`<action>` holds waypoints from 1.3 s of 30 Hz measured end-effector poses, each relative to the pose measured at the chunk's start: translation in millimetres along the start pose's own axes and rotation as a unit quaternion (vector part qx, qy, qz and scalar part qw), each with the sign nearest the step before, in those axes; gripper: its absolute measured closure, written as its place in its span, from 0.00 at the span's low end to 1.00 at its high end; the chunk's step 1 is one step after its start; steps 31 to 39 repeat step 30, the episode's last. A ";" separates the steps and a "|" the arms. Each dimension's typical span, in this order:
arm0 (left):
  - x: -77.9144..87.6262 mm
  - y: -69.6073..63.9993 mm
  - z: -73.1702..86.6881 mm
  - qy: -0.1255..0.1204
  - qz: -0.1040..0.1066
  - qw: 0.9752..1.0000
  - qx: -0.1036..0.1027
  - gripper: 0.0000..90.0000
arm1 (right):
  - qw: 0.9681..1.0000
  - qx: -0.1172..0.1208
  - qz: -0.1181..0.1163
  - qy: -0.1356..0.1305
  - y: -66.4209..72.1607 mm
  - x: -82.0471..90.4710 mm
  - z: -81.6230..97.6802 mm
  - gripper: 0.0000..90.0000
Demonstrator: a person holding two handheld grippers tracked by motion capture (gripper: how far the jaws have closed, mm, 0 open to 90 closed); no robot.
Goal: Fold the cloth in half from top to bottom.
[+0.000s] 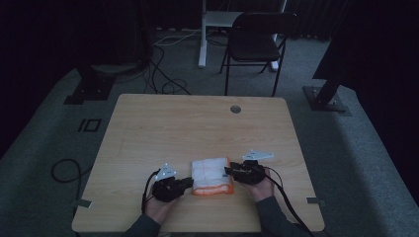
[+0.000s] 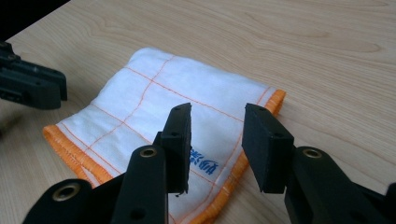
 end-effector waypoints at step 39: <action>20.3 46.3 -3.4 -0.031 -0.112 0.993 -0.014 0.84 | 0.995 -0.038 0.093 -0.004 -44.6 19.1 27.0 0.66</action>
Point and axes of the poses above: each handheld gripper's, and its own axes: x roughly backward along the jaws, z roughly out of its underside, y roughly to its left, the point moved 5 cm from there along -x, roughly forward along the jaws, and after that the axes turned 13 degrees about x, right-handed, at the moved point
